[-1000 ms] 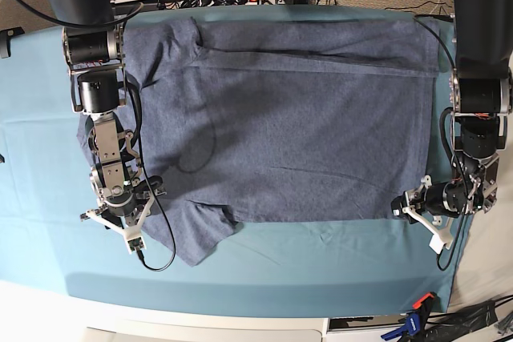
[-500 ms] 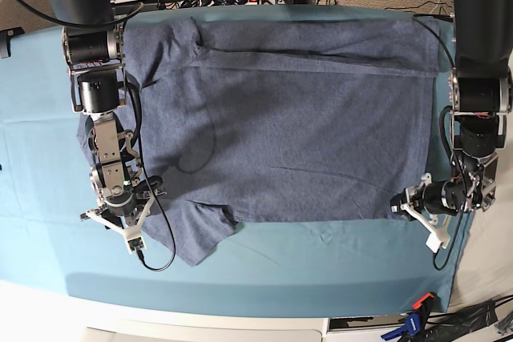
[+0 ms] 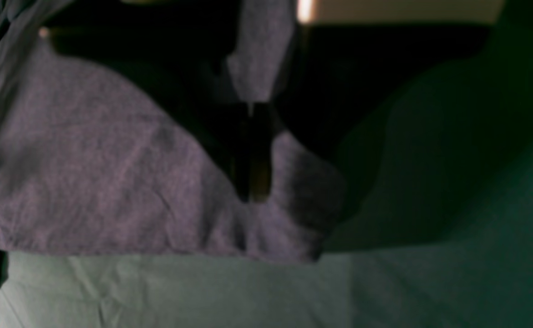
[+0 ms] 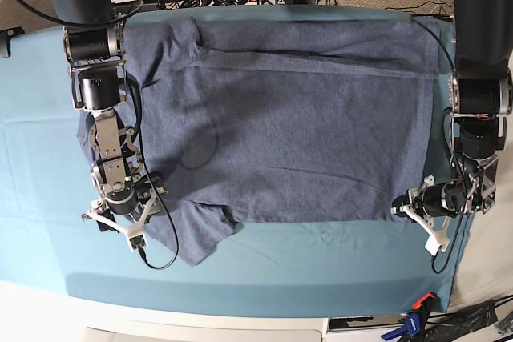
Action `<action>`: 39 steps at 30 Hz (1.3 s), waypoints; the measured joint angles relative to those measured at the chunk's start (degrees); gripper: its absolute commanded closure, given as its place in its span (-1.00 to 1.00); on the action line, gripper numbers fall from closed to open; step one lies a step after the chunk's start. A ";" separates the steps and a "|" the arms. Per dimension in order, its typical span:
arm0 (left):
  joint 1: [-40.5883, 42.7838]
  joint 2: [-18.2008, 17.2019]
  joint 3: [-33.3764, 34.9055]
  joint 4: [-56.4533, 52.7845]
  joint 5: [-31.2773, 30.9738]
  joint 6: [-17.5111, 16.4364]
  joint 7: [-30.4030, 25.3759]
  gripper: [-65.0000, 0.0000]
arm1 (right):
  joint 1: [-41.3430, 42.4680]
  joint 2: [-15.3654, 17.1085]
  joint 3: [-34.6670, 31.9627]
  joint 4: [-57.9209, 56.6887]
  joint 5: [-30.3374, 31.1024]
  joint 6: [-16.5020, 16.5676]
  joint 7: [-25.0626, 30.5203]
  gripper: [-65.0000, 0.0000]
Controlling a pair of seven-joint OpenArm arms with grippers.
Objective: Fold the T-shirt properly
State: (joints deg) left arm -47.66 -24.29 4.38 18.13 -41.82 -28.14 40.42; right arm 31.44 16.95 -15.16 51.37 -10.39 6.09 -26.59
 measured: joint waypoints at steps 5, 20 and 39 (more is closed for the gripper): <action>0.00 0.00 0.00 0.00 0.02 -3.10 0.00 1.00 | -0.02 0.00 4.39 0.00 2.34 -0.09 0.11 -0.15; -0.04 -0.02 0.00 -0.02 -4.79 -7.37 1.14 1.00 | 0.15 0.07 19.28 -2.47 12.41 2.69 0.85 -0.15; -0.50 -0.94 0.00 -0.04 -14.62 -11.17 6.12 1.00 | 0.00 -3.56 20.41 -7.23 12.20 2.60 3.08 -0.14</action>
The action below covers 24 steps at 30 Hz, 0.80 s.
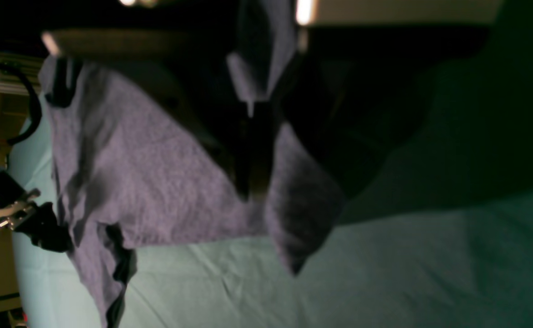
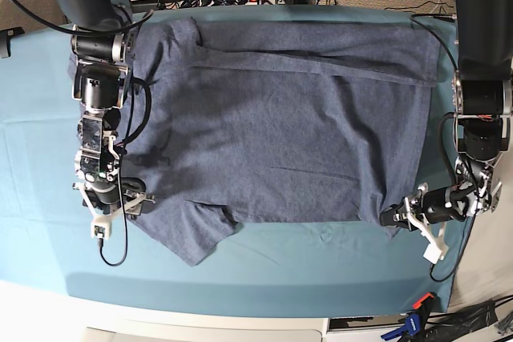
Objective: Fold the T-shirt properly
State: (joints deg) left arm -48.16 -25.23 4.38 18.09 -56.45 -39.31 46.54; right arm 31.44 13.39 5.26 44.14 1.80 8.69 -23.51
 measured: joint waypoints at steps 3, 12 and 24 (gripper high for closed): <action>0.00 -0.17 0.00 0.00 0.02 0.00 0.02 1.00 | 0.00 0.15 0.15 0.00 -1.01 -0.52 1.07 -0.14; 0.00 -2.97 0.00 0.00 0.00 0.00 0.00 1.00 | 0.00 1.16 4.11 0.00 -1.90 -1.73 1.53 -0.14; 0.00 -3.65 0.00 0.00 -0.02 0.00 0.02 1.00 | -0.35 0.83 4.11 0.00 -1.73 -1.38 1.53 -0.14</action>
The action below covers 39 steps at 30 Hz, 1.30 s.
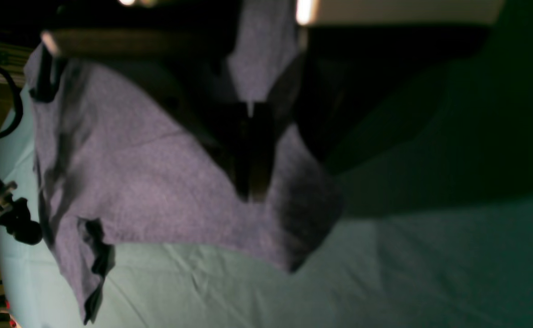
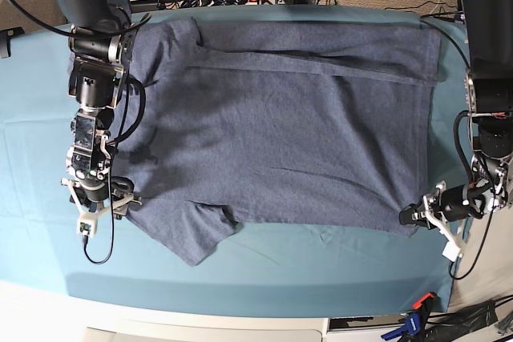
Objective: Fold the T-shirt properly
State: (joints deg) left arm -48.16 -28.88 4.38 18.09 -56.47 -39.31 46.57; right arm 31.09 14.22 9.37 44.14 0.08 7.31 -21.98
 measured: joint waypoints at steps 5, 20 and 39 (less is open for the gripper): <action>0.00 0.00 0.00 0.00 -0.50 0.00 0.00 1.00 | -1.27 -0.11 0.00 0.00 0.70 0.07 -0.11 -0.14; 0.00 0.00 0.00 0.00 -1.25 0.00 -0.02 1.00 | -1.92 -1.22 0.00 0.00 2.14 2.21 -0.07 -0.13; 0.00 0.00 0.00 0.00 -1.25 0.00 -0.02 1.00 | -1.92 -1.68 0.00 0.00 2.12 5.79 0.00 1.00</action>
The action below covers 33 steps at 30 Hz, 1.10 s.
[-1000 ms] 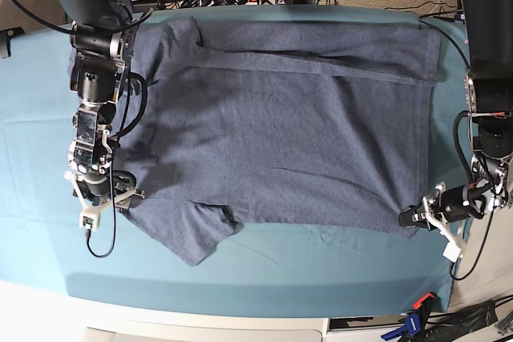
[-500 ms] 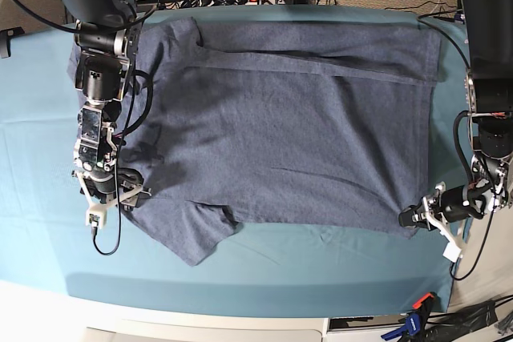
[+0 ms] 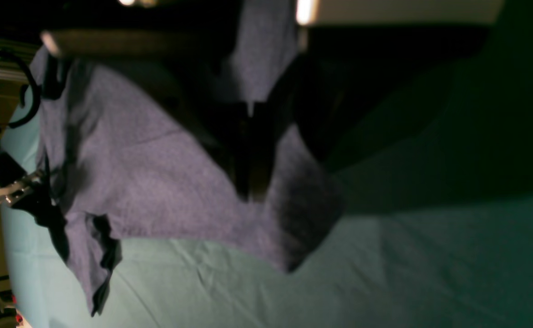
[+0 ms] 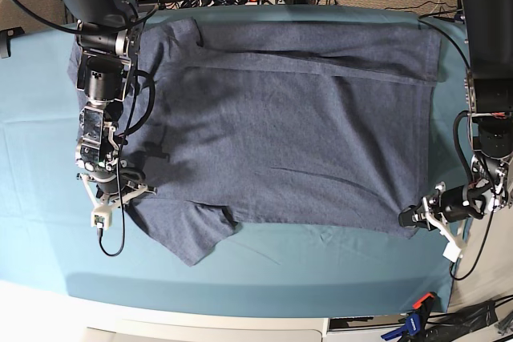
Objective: Fold the T-shirt properly
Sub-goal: 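Lift the held edge and fold it over toward the arms' base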
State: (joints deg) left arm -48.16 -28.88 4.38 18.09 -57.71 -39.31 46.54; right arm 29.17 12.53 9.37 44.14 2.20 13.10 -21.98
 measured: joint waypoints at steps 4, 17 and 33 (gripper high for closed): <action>0.00 -0.02 0.02 0.00 -1.27 0.02 0.87 1.00 | -0.74 0.17 0.00 0.33 -0.17 6.38 1.05 1.00; -0.09 -0.70 0.02 0.00 -17.11 -0.13 15.39 1.00 | -11.34 1.73 -0.15 18.14 6.08 14.62 -2.73 1.00; 2.21 -8.31 0.07 0.22 -25.75 -0.42 25.03 1.00 | -22.75 8.41 -0.15 31.69 10.03 19.10 -5.70 1.00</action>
State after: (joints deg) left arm -45.95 -37.19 4.45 18.31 -83.46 -39.72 71.57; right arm 6.42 20.95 9.21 75.83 12.23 32.21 -27.68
